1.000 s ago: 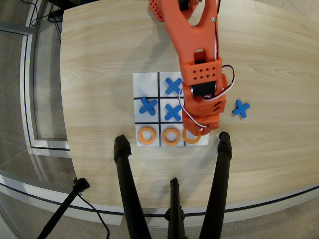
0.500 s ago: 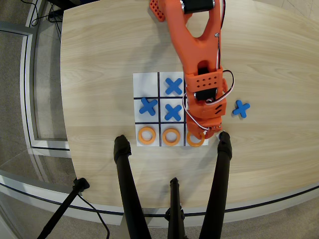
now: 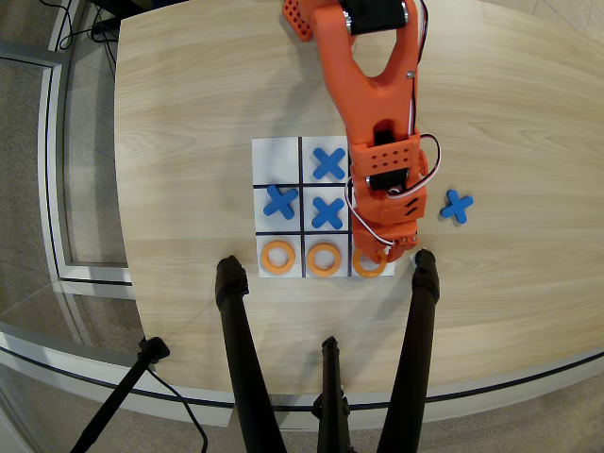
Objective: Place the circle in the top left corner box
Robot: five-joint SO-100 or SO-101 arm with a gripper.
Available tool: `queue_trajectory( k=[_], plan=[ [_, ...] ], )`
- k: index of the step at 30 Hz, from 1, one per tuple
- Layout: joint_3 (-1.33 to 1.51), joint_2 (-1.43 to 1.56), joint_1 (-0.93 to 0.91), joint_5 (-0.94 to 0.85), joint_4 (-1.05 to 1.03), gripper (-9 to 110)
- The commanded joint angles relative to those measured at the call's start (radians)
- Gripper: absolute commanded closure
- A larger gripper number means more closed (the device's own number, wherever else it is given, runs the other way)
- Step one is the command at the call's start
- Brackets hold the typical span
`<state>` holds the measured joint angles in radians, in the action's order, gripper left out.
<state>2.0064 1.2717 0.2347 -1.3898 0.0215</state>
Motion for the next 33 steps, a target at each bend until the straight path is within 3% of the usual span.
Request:
queue_trajectory(
  k=[1,33],
  plan=[
    [-0.009,0.006,0.002,-0.003,0.011,102],
    [-0.032,0.077,0.006,0.026,-0.097,97]
  ],
)
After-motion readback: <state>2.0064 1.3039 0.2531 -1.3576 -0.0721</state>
